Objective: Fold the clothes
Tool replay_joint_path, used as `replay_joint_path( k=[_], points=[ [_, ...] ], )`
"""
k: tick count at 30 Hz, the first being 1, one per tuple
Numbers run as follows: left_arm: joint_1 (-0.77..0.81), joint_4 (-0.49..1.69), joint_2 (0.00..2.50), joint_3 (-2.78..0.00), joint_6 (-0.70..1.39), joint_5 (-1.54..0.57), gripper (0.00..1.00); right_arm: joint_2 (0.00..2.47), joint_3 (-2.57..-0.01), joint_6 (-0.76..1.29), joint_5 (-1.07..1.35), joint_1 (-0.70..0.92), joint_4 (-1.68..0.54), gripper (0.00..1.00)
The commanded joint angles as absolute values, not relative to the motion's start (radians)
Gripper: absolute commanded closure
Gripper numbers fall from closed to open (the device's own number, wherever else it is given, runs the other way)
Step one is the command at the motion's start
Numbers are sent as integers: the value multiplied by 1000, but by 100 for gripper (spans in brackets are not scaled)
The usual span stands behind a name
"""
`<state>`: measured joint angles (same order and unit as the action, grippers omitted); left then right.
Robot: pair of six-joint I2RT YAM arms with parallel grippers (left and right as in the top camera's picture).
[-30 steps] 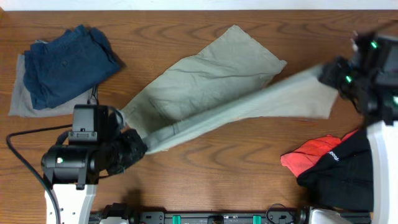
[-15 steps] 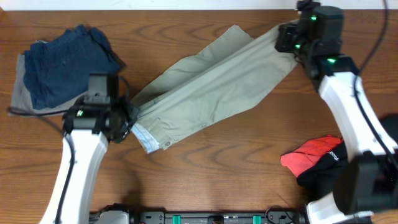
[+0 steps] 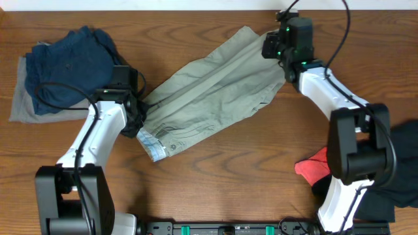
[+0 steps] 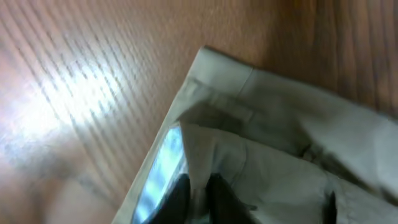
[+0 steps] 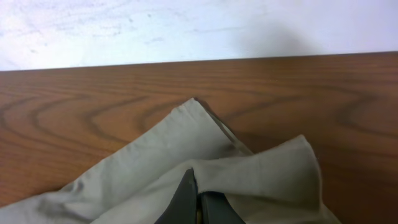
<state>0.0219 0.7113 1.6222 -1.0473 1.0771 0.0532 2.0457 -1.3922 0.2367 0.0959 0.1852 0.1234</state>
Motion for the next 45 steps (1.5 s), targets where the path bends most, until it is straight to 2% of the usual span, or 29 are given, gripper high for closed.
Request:
replay_joint_path(
  k=[1,2,3,5,9,11,15,19,24,29,31,32,36,45],
  points=[
    [-6,669,1627,-1036,1095,106,58,2064,-1418,223,60,218,173,87],
    [-17,640,1625,-1036,1085,105,30,2065,-1418,223,59,225,194,64],
    [-27,611,1624,-1037,1070,105,18,2064,-1418,223,60,228,214,51],
    [-58,569,1615,-1050,1017,105,14,2059,-1418,223,60,229,245,39],
    [-132,567,1572,-1092,900,56,14,2039,-1418,223,60,216,215,40],
    [-160,583,1545,-1093,860,-15,14,2035,-1418,223,60,207,178,44],
    [-173,710,1530,-1092,807,-158,15,2035,-1418,222,60,197,12,58],
    [-138,814,1538,-1048,801,-189,14,2048,-1417,188,60,197,-192,73],
    [-97,802,1543,-973,801,-199,2,2074,-1408,139,61,203,-289,73],
    [-72,767,1543,-926,801,-199,0,2112,-1407,132,56,202,-362,72],
    [-63,722,1543,-899,801,-198,0,2126,-1408,132,55,202,-413,62],
    [-61,703,1543,-886,801,-198,0,2127,-1407,133,54,202,-437,62],
    [-61,627,1543,-837,805,-198,0,2130,-1407,133,48,200,-529,80],
    [-61,478,1543,-747,809,-222,1,2124,-1408,179,-1,197,-636,74]
  ],
)
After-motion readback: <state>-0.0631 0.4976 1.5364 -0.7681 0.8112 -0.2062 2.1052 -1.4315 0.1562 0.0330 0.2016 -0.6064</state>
